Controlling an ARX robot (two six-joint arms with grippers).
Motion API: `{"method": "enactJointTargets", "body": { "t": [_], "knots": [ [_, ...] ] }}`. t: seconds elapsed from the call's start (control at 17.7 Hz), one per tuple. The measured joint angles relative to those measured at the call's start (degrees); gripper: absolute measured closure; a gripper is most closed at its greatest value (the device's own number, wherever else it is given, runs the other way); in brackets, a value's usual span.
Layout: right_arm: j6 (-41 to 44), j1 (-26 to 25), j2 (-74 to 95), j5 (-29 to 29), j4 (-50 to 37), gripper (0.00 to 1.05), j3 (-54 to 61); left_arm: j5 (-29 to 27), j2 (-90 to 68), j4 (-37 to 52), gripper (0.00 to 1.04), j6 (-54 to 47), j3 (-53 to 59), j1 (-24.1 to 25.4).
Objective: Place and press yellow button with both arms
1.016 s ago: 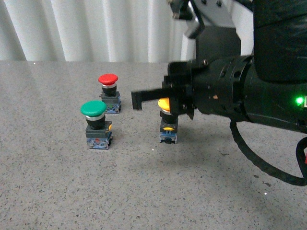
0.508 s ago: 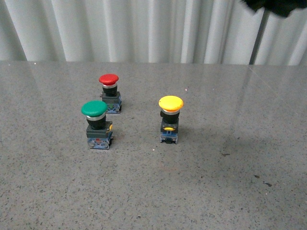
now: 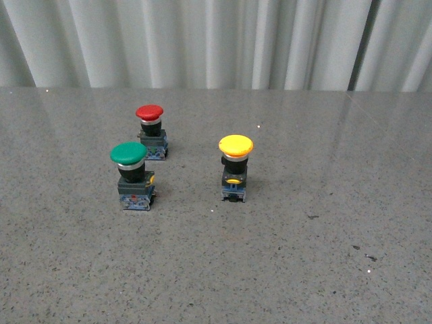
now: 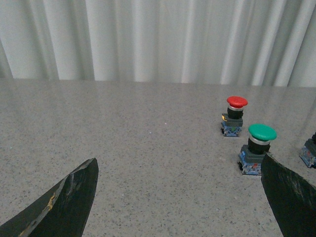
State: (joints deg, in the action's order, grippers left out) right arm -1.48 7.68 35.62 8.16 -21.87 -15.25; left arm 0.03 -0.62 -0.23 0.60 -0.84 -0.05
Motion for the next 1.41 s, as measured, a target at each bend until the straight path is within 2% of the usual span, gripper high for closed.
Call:
{"method": "enactJointTargets", "body": {
  "t": [0.17,0.23,0.28,1.41],
  "knots": [
    [0.5,-2.5,-3.5,-2.8,0.9,1.03,5.6,-0.1,0.0,0.0,0.07,0.0,0.0,0.0],
    [0.7,-6.0,-5.3,-6.9,1.2,1.03,6.8,-0.1,0.0,0.0,0.07,0.0,0.0,0.0],
    [0.9,-8.2,-7.1,-7.3,1.3,1.03,7.6,-0.1,0.0,0.0,0.07,0.0,0.0,0.0],
    [1.1,-7.7,-26.1,-8.2,12.6,1.03,14.5,0.0,0.0,0.0,0.07,0.0,0.0,0.0]
  ]
}}
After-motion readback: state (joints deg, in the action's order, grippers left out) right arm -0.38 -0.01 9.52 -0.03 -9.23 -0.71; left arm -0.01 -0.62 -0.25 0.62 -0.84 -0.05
